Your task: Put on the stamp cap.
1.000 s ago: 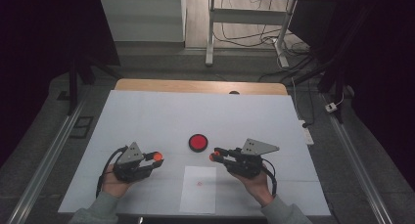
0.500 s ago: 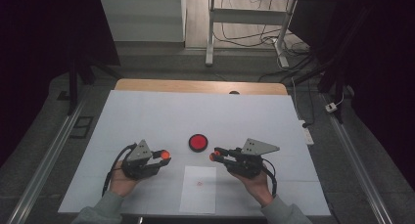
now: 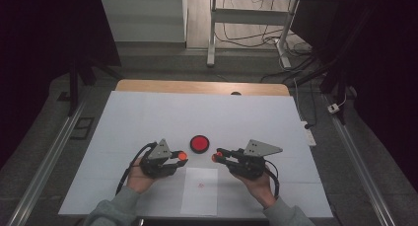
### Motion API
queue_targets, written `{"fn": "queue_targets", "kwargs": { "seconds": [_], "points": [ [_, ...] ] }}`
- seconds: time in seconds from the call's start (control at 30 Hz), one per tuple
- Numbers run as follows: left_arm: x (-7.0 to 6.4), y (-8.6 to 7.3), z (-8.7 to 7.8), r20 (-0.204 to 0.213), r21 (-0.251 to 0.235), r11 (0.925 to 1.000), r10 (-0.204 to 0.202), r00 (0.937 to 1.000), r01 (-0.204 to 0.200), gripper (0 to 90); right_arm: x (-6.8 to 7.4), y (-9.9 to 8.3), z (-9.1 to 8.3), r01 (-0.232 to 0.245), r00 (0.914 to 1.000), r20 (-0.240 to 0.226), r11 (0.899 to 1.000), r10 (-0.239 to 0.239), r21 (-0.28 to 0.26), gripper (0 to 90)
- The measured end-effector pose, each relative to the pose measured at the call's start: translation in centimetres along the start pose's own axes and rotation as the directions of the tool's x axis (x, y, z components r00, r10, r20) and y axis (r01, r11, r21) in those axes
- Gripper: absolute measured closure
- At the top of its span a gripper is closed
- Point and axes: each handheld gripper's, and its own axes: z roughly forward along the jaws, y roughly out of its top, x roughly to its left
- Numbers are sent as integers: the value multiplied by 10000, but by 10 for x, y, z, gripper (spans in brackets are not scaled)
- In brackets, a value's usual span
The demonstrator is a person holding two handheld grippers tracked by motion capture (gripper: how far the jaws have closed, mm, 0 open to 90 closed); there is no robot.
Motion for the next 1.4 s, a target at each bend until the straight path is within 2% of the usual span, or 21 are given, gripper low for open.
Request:
{"fn": "queue_targets", "kwargs": {
  "seconds": [0.3, 0.47, 0.87, 1.13, 1.4],
  "points": [
    [-5, 13, 17, 312, 2, 9999, 138, 9994, -138, 643, 0, 0, 0, -22, 10000, -23, 10000, 22, 16, 724],
    [-11, 15, 26, 557, 75, 9996, 250, 9981, -254, 643, -1, 0, 0, -38, 10000, -5, 10000, 38, -18, 724],
    [-18, 17, 37, 885, 146, 9994, 295, 9956, -309, 643, 0, 0, 1, -27, 10000, -23, 10000, 27, -6, 724],
    [-27, 20, 48, 1144, 301, 9982, 490, 9922, -528, 643, 0, -1, 1, -32, 10000, -79, 10000, 32, 11, 724],
    [-27, 20, 48, 1137, 289, 9984, 453, 9925, -489, 643, 1, -1, 1, -100, 9999, -142, 9999, 99, -52, 724]
  ]
}}
